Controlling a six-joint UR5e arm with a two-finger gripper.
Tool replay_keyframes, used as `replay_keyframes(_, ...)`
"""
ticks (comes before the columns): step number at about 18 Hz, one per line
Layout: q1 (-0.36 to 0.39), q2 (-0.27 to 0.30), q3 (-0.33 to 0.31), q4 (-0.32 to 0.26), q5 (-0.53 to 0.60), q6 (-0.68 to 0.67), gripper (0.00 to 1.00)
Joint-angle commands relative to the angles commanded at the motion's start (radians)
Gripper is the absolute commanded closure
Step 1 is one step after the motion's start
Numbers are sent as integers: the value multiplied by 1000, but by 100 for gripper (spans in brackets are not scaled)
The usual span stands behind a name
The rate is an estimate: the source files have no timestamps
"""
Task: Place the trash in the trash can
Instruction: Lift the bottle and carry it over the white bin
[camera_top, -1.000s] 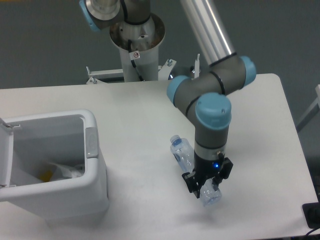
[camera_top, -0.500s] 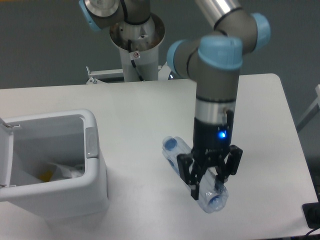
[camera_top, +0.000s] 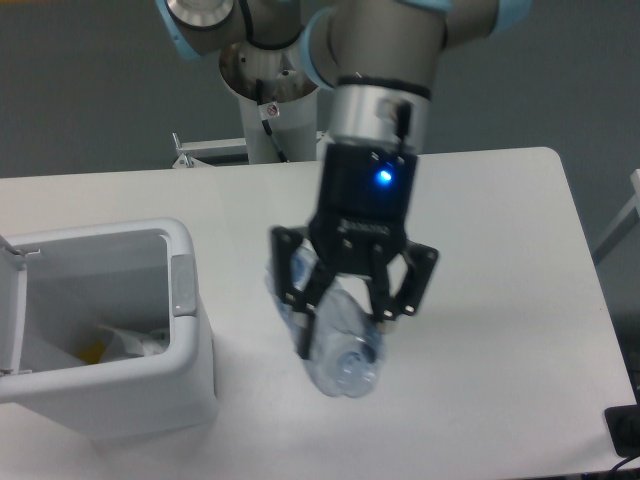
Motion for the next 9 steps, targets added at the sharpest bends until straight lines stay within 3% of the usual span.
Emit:
replay_keyframes(6,-126,-9,-26,0,2,11,41)
replay_keyframes(9,-192,-55,-28,0,3,67,41)
